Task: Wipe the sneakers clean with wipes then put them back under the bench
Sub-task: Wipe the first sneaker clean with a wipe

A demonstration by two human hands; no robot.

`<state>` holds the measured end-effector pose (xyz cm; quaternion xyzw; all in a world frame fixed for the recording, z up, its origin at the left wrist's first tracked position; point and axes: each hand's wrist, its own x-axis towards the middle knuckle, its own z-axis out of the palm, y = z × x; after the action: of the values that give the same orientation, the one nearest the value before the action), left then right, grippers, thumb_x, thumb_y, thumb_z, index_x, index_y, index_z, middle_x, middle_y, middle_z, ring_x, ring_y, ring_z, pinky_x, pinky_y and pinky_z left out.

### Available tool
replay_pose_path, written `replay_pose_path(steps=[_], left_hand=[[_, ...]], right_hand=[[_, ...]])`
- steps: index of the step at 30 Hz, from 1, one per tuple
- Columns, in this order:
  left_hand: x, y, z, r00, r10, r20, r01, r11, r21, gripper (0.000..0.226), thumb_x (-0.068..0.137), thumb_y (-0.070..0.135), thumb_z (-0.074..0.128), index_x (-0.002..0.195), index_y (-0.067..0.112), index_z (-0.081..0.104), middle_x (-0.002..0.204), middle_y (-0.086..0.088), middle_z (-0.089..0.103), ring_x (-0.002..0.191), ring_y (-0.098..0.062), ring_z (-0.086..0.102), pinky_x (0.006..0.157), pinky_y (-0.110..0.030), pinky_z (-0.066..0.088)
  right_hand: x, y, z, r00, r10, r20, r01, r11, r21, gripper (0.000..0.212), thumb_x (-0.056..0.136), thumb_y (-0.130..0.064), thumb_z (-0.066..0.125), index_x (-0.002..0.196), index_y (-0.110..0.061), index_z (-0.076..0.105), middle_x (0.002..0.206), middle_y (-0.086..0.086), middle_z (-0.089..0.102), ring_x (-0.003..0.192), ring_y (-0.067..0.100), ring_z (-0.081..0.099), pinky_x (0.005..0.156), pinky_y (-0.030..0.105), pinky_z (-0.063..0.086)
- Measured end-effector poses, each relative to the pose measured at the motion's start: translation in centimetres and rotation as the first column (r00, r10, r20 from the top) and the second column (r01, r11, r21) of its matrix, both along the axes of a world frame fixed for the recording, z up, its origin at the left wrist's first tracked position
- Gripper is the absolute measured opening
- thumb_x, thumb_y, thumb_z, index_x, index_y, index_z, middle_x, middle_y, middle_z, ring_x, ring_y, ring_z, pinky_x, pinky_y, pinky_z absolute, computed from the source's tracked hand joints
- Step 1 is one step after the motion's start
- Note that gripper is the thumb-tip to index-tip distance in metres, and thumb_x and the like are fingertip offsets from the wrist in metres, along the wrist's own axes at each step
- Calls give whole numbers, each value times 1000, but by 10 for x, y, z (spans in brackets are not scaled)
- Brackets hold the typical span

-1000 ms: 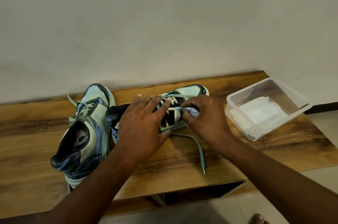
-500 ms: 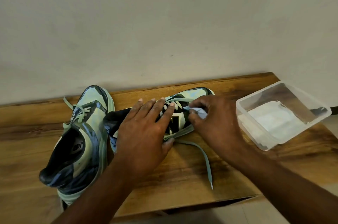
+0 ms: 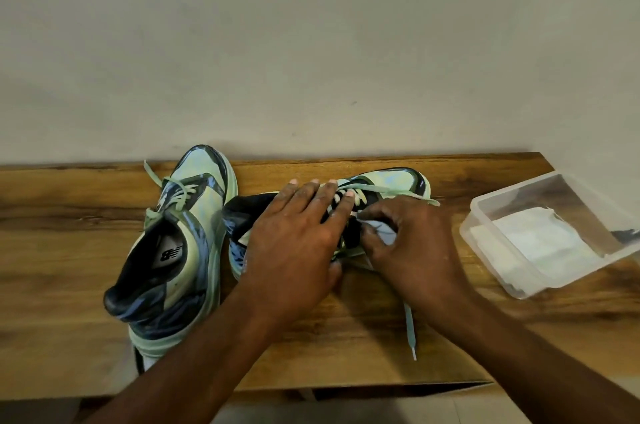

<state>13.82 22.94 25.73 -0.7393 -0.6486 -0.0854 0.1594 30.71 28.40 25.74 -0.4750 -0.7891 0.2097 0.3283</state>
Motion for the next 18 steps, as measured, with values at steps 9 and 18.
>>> replay_pose_path(steps=[9,18], left_hand=[[-2,0,1,1000,6,2,-6,1000,-16,95,69,55,87,151,19,54,152,-13,56,141,-32,53,121,-48,32],[-6,-1,-1,1000,-19,7,19,1000,-4,93,75,57,84,153,19,51,153,-14,55,142,-32,51,121,-48,32]], right_hand=[[1,10,8,999,-30,-30,30,1000,-2,18,84,-12,79,97,-23,82,89,-12,75,79,-2,67,74,21,56],[1,20,10,997,-76,-30,75,996,-45,14,85,-15,79,95,-26,79,84,-16,72,74,-4,66,66,10,53]])
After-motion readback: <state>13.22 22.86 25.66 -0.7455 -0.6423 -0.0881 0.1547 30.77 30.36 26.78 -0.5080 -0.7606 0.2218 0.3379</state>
